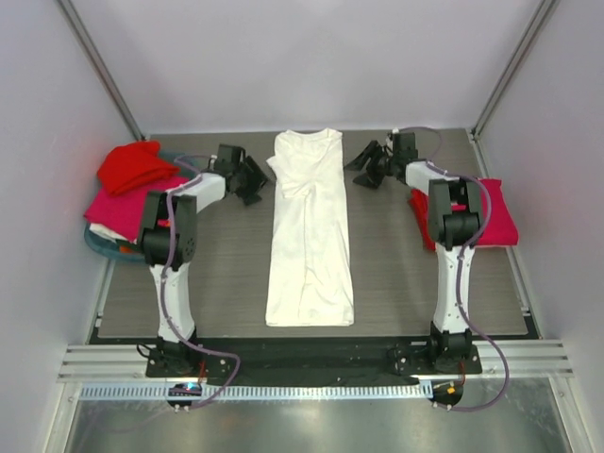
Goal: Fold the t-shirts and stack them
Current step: Fold the tshirt
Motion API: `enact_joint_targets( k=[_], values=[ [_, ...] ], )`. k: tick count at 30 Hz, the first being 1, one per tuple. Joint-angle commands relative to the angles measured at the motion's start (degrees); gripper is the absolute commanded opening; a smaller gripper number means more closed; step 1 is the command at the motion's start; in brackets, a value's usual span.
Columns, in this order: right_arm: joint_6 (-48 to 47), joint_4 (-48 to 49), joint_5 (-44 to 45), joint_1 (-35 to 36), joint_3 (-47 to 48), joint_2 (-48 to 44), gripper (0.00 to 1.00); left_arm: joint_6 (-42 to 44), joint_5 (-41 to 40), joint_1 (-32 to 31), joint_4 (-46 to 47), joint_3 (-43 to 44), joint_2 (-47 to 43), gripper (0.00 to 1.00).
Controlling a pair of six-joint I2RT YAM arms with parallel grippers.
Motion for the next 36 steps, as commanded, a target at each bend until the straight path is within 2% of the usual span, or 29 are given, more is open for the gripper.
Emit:
enact_joint_targets(
  k=[1,3,4,5,6,8,10,12,14,16,21,24,30,33,34,36],
  values=[
    [-5.3,-0.5,4.41,2.32,-15.55,-16.94,0.63,4.33,-3.17,0.13,-3.79,-12.5,-13.34,0.64],
    [-6.09,-1.11,8.28,3.99,-26.8,-23.12,0.63,4.77,-1.95,0.04,-3.97,-18.76,-21.75,0.64],
    [-6.1,-1.46,9.59,4.69,-30.45,-30.03,0.63,4.86,-1.42,-0.05,-4.23,-24.45,-24.42,0.64],
    [-6.36,-1.9,11.09,5.57,-34.05,-33.05,0.63,5.04,-0.98,-0.23,-4.67,-27.21,-27.67,0.64],
    [-6.62,-4.25,15.97,7.93,-40.0,-36.74,0.62,5.38,-0.1,-0.75,-5.11,-29.84,-32.92,0.63],
    [-6.36,-5.68,19.35,10.57,-45.75,-46.03,0.61,5.91,0.17,-1.45,-8.7,-35.92,-38.57,0.61],
    [-5.05,-9.01,24.01,14.79,-52.68,-50.99,0.58,6.27,-0.01,-3.03,-12.56,-41.0,-46.02,0.6],
    [-4.26,-11.99,28.13,17.95,-58.48,-58.29,0.49,5.83,0.17,-5.39,-14.95,-44.01,-50.61,0.58],
    [-2.5,-14.46,30.69,23.66,-61.49,-62.6,0.47,4.78,-1.13,-8.04,-18.11,-47.79,-56.86,0.56],
    [-1.01,-18.24,35.85,30.49,-64.22,-67.79,0.49,2.59,-2.2,-12.95,-21.01,-50.42,-60.46,0.56],
    [5.84,-25.44,42.12,42.82,-63.36,-73.07,0.49,-3.48,-5.28,-22.27,-23.22,-54.65,-71.97,0.55],
    [8.92,-27.03,46.16,50.38,-61.25,-73.08,0.47,-5.68,-5.28,-25.44,-21.12,-55.97,-72.79,0.54],
    [13.31,-30.45,53.09,60.31,-53.53,-64.38,0.42,-3.49,-4.83,-25.8,-16.55,-50.89,-64.11,0.53],
    [14.82,-31.43,55.04,61.82,-52.89,-62.44,0.34,-1.92,-5.89,-25.63,-14.35,-46.33,-60.24,0.54],
    [15.34,-31.43,55.05,61.91,-53.07,-62.18,0.25,-1.47,-6.42,-25.45,-14.34,-44.91,-57.17,0.53],
    [15.61,-31.26,55.74,62.35,-53.25,-61.83,0.15,-0.59,-6.25,-24.75,-13.3,-41.67,-53.82,0.53]
  ],
)
